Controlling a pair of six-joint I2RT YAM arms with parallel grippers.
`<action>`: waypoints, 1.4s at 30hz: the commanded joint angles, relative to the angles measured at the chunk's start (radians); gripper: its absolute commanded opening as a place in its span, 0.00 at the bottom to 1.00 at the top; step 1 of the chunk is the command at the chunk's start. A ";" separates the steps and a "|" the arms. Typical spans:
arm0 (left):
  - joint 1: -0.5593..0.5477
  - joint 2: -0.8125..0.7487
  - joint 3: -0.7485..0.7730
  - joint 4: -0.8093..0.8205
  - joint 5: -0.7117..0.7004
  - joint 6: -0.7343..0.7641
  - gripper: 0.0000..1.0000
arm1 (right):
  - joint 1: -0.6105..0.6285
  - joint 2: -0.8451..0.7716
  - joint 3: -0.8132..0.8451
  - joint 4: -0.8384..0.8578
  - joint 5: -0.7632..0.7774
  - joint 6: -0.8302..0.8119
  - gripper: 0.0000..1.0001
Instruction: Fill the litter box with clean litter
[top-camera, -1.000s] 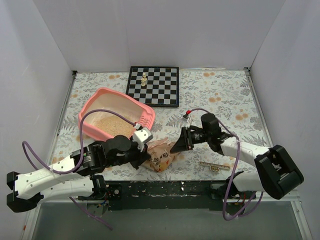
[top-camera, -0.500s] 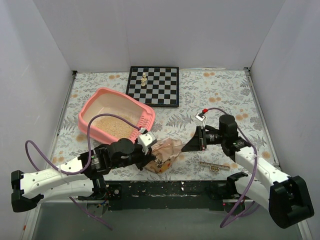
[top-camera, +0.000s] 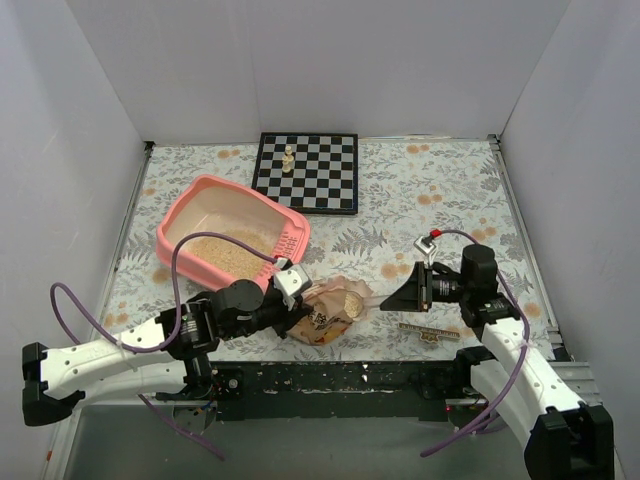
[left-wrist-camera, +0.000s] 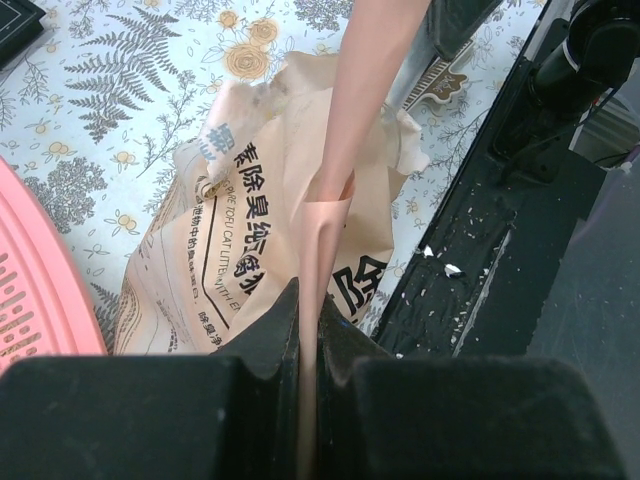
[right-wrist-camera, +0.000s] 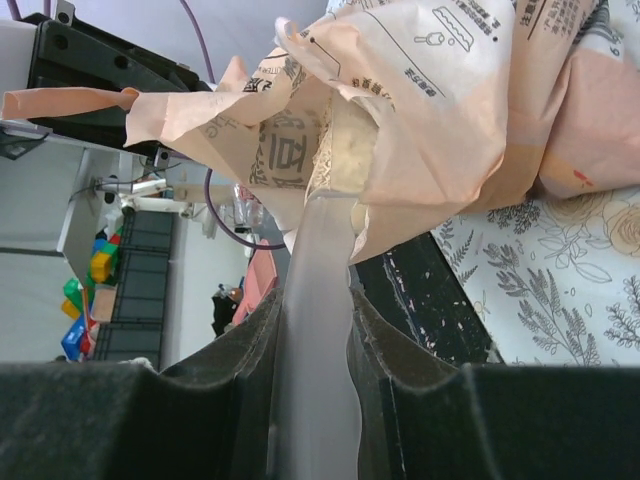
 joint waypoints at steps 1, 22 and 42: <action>0.000 -0.003 -0.023 0.080 -0.030 0.027 0.00 | -0.043 -0.080 -0.039 0.012 -0.069 0.083 0.01; 0.000 0.007 -0.115 0.264 -0.011 0.094 0.00 | -0.099 -0.511 -0.214 0.064 0.125 0.458 0.01; 0.000 -0.113 -0.186 0.310 -0.045 0.068 0.00 | -0.099 -0.963 -0.180 -0.327 0.281 0.562 0.01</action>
